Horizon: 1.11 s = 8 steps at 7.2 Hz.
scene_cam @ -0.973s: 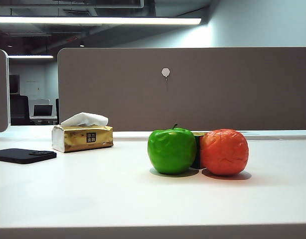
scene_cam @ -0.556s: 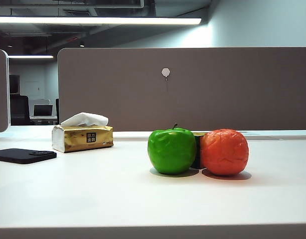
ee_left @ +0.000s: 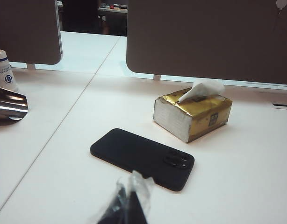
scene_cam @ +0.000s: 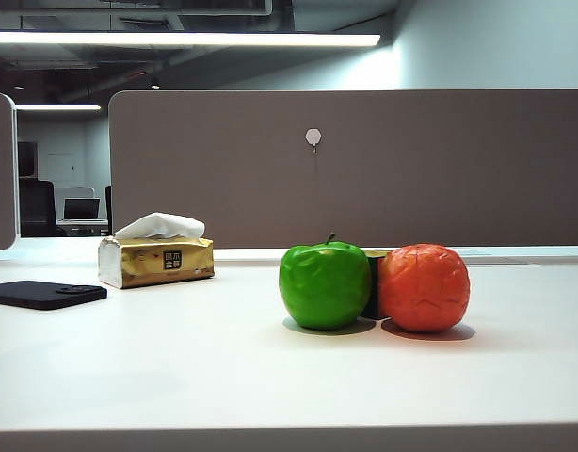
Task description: Move all the fruits on the tabletop near the face of the Rubik's cube that has the color most similar to each fruit.
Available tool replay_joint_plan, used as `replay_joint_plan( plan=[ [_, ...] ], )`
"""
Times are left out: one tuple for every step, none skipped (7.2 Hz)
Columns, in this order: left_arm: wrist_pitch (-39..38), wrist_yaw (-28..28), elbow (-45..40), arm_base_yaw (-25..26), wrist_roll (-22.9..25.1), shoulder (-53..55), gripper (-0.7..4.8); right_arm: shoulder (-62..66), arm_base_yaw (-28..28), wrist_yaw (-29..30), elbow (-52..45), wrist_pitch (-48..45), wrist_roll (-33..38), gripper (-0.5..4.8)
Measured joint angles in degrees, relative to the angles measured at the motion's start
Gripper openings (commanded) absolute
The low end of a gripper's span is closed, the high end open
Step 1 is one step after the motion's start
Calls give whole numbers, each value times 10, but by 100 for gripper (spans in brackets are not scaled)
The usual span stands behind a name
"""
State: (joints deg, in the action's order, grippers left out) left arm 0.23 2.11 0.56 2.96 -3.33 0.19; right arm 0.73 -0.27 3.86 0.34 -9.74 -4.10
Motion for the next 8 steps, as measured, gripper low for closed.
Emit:
replay_joint_plan(
  plan=[
    [0,0,0,0,0,0,-5,0,0,-2,0,3,0,-1],
    [0,3,0,0,0,0,-5,0,0,-30,0,3,0,0],
    [0,3,0,0,0,0,-5,0,0,-39,0,3,1,0],
    [0,3,0,0,0,0,-5,0,0,-39,0,3,1,0],
    [0,3,0,0,0,0,-5,0,0,-39,0,3,0,0],
    [0,3,0,0,0,0,-5,0,0,-39,0,3,1,0],
    [0,3,0,0,0,0,-5,0,0,-39,0,3,1,0],
    [0,3,0,0,0,0,-5,0,0,-39,0,3,0,0]
  ],
)
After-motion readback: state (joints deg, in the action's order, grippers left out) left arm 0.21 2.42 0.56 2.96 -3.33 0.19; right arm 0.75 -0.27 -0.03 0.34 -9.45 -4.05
